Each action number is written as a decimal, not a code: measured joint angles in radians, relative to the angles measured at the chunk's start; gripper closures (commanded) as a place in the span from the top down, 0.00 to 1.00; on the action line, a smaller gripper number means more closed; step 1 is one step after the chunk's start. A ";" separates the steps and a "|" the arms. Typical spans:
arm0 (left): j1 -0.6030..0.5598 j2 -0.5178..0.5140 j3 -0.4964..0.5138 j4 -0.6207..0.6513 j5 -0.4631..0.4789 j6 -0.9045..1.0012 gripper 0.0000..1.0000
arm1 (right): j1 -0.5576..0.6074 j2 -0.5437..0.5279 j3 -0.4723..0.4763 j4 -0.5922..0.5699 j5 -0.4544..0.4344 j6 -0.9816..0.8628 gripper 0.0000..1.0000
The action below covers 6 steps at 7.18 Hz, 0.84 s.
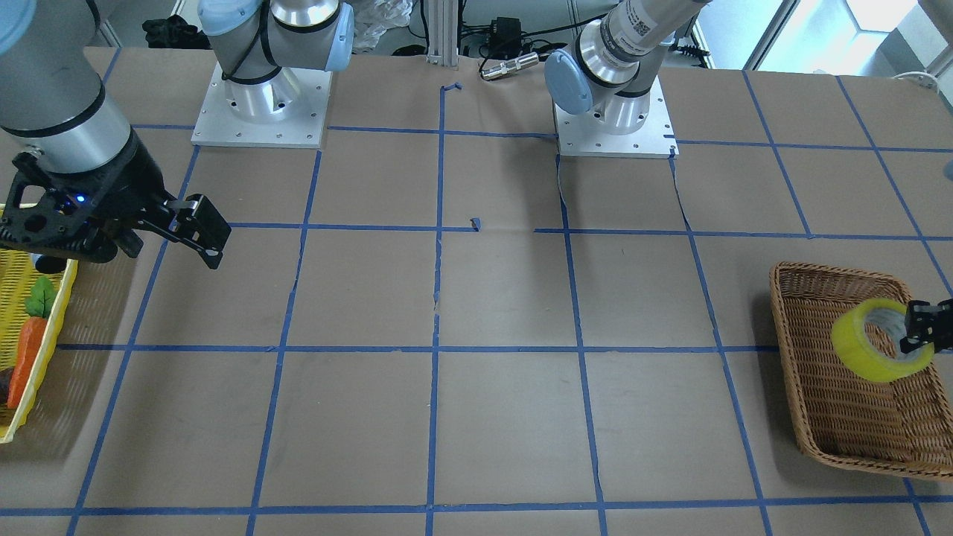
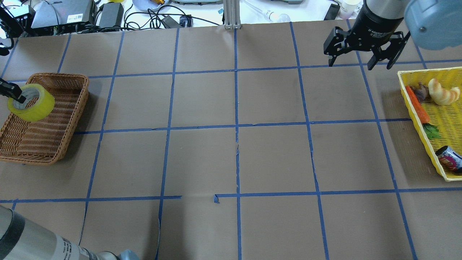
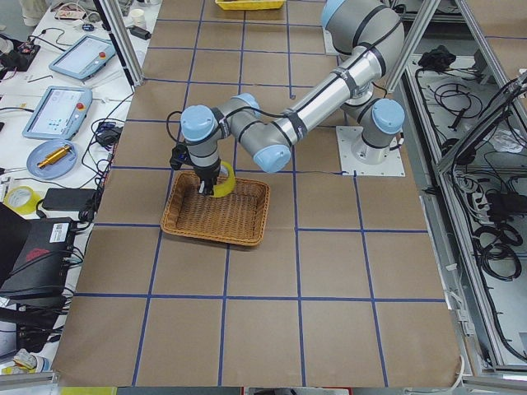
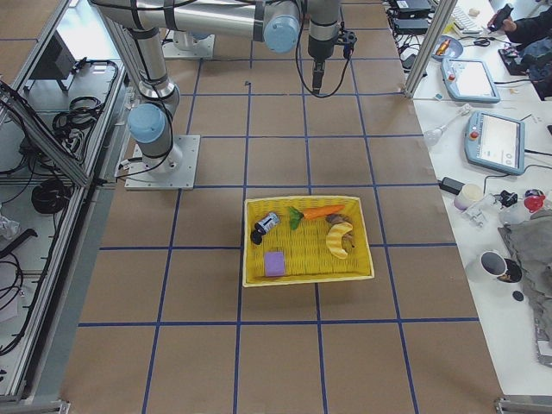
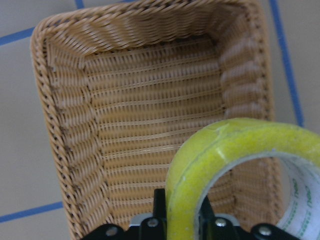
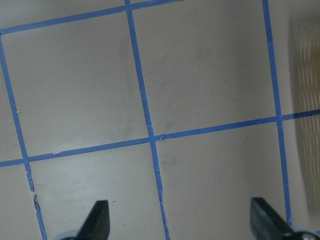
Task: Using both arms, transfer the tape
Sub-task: 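Carry the tape roll with the left gripper into the wicker basket, then open the left gripper and raise it away from the basket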
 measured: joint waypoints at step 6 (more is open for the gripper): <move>0.004 -0.064 -0.019 0.091 -0.090 -0.015 0.77 | 0.000 0.000 0.001 0.000 0.000 0.000 1.00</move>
